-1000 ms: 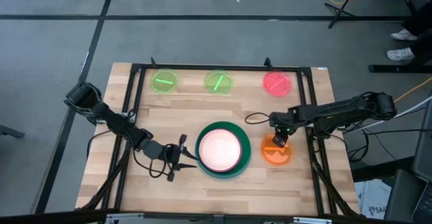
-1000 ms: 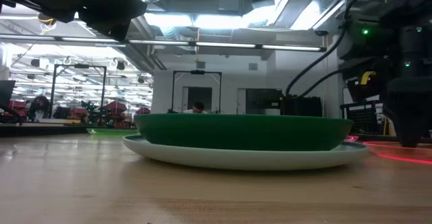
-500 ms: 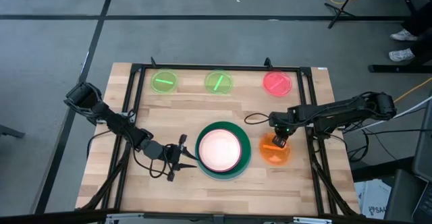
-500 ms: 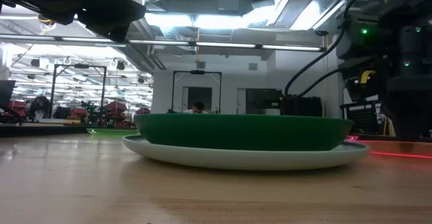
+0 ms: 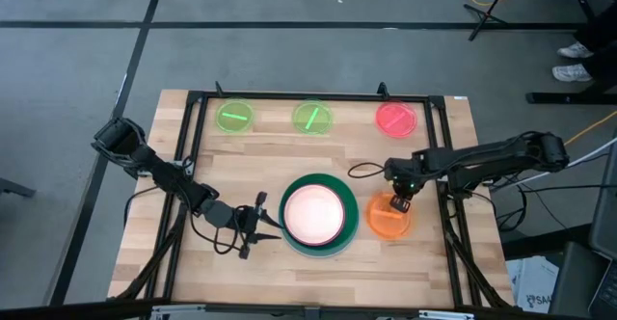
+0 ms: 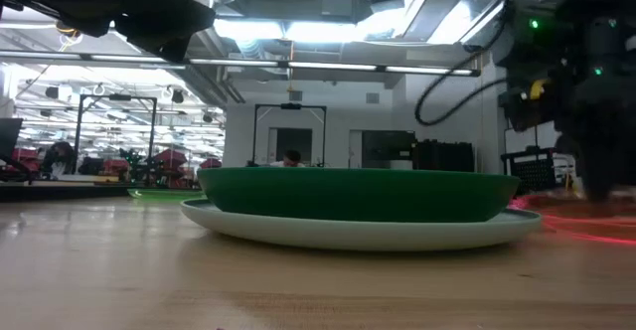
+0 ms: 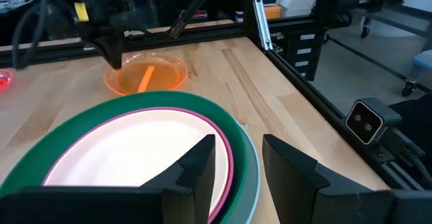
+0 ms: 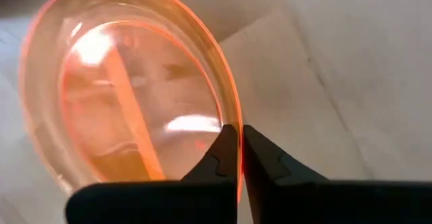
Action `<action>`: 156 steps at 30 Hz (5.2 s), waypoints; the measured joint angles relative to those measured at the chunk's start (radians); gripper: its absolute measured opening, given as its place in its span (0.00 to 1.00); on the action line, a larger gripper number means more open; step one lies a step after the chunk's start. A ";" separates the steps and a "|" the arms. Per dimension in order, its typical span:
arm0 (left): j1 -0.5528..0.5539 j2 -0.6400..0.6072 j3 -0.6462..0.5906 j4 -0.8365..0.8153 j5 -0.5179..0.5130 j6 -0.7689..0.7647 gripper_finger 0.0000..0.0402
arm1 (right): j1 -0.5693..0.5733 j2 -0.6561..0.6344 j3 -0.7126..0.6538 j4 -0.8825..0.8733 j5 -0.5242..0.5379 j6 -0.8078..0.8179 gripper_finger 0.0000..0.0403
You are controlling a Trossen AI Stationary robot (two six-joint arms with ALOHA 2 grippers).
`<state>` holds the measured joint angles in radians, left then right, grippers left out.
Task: Stack plastic plates
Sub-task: Stack the orange transparent plate on top of the light brown plate, then stack the left green transparent plate on top of the orange transparent plate
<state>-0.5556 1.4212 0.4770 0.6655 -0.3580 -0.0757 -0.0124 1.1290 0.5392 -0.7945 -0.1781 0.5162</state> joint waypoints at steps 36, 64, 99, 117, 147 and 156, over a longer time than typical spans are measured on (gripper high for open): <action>0.000 0.000 0.000 0.000 0.000 0.000 0.29 | 0.000 0.092 0.280 0.468 0.049 0.081 0.00; 0.000 0.000 0.000 0.001 0.000 0.000 0.29 | -0.001 0.492 0.280 0.807 -0.087 0.077 0.01; 0.331 -0.157 0.073 -0.340 -0.080 -0.057 0.29 | 0.203 0.149 0.052 1.069 0.247 -0.466 0.37; 0.717 -0.211 0.084 -0.861 -0.067 -0.139 0.29 | 0.202 0.149 -0.085 1.327 0.292 -0.548 0.37; 1.223 0.006 0.182 -1.077 0.073 0.292 0.29 | 0.202 0.149 -0.083 1.207 0.351 -0.433 0.37; 1.259 0.085 0.181 -1.022 0.035 0.345 0.29 | 0.202 0.149 -0.083 1.212 0.376 -0.435 0.37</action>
<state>0.7030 1.5057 0.6582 -0.3561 -0.3231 0.2696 0.1894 1.2781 0.4557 0.4175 0.1974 0.0810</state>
